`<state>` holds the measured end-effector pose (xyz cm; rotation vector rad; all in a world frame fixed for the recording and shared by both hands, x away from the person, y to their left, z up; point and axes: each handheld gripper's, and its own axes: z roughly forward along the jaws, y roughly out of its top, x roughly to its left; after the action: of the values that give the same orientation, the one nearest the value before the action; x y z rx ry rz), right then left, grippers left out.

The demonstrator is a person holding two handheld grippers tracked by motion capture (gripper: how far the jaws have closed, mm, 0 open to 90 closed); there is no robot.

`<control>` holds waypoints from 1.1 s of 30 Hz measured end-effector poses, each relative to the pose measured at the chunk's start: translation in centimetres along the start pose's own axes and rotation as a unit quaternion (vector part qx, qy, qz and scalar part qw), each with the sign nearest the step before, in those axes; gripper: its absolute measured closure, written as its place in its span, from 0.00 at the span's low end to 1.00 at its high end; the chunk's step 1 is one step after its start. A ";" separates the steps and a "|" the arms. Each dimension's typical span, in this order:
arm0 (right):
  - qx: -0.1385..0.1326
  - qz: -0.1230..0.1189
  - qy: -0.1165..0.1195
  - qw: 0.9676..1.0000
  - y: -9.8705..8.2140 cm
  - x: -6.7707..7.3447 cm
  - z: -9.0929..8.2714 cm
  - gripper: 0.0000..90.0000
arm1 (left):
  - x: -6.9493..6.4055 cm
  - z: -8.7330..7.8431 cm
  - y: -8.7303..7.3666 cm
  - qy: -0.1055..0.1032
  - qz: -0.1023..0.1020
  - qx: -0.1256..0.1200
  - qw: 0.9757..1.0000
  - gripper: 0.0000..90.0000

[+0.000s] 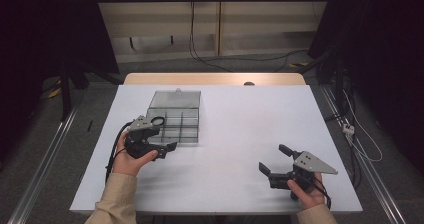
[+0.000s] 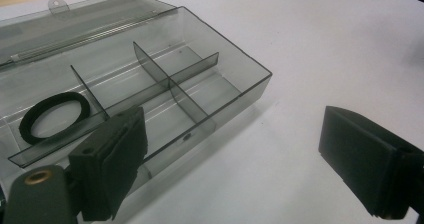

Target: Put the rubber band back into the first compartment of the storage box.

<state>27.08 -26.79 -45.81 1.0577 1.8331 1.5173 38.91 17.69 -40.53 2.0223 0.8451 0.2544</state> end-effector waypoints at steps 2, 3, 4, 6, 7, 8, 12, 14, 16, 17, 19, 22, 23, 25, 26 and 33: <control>0.000 0.000 0.000 1.000 0.0 0.0 0.0 0.04 | -0.1 -0.1 -0.1 -0.002 0.005 0.000 1.000 0.13; 0.000 0.000 0.001 1.000 0.0 0.0 0.0 0.04 | -0.2 -0.1 -0.1 -0.003 0.003 -0.001 1.000 0.13; 0.000 0.000 0.001 1.000 0.0 0.0 0.0 0.04 | -0.2 -0.1 -0.2 -0.003 0.004 0.000 1.000 0.13; 0.000 0.000 0.001 1.000 0.0 0.0 0.0 0.04 | -0.3 -0.1 -0.3 -0.004 0.004 -0.001 1.000 0.13; 0.000 -0.001 0.001 1.000 0.0 0.0 0.0 0.04 | -0.3 -0.2 -0.4 -0.005 0.005 -0.001 1.000 0.13; -0.001 0.000 0.000 1.000 0.0 0.0 0.0 0.04 | -0.4 -0.2 -0.5 -0.004 0.005 -0.002 1.000 0.13; -0.001 -0.001 0.001 1.000 0.0 0.0 0.0 0.04 | -0.4 -0.2 -0.8 -0.007 0.006 0.001 1.000 0.13; -0.001 -0.001 0.000 1.000 0.0 0.0 0.0 0.04 | -0.5 -0.2 -1.0 -0.008 0.005 0.001 1.000 0.13; -0.001 -0.001 0.000 1.000 0.0 0.0 0.0 0.04 | -0.5 -0.3 -1.2 -0.008 0.004 0.002 1.000 0.13; 0.000 -0.001 0.000 1.000 0.0 0.0 0.0 0.04 | -0.5 -0.3 -1.3 -0.008 0.004 0.001 1.000 0.13; 0.000 -0.001 0.000 1.000 0.0 0.0 0.0 0.04 | -0.5 -0.3 -1.6 -0.013 -0.002 0.000 1.000 0.13; -0.001 -0.001 0.001 1.000 0.0 0.0 -0.1 0.04 | -0.3 -0.5 -2.1 -0.018 -0.006 -0.002 1.000 0.12; 0.000 -0.001 0.000 1.000 0.0 0.0 -0.1 0.04 | -0.3 -0.5 -2.3 -0.017 -0.007 -0.002 1.000 0.12; 0.001 -0.001 0.001 1.000 0.0 0.0 -0.1 0.04 | -0.2 -0.6 -2.6 -0.018 -0.008 0.000 1.000 0.12; 0.000 -0.001 0.000 1.000 0.0 0.1 -0.1 0.04 | -0.1 -0.7 -2.7 -0.018 -0.009 0.000 1.000 0.12; 0.001 -0.002 0.000 1.000 0.0 0.0 -0.1 0.04 | -0.1 -1.1 -3.6 -0.015 -0.005 0.002 1.000 0.12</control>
<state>26.98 -26.81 -45.79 1.0552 1.8364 1.5127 36.60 19.69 -42.80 2.0197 0.8365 0.2169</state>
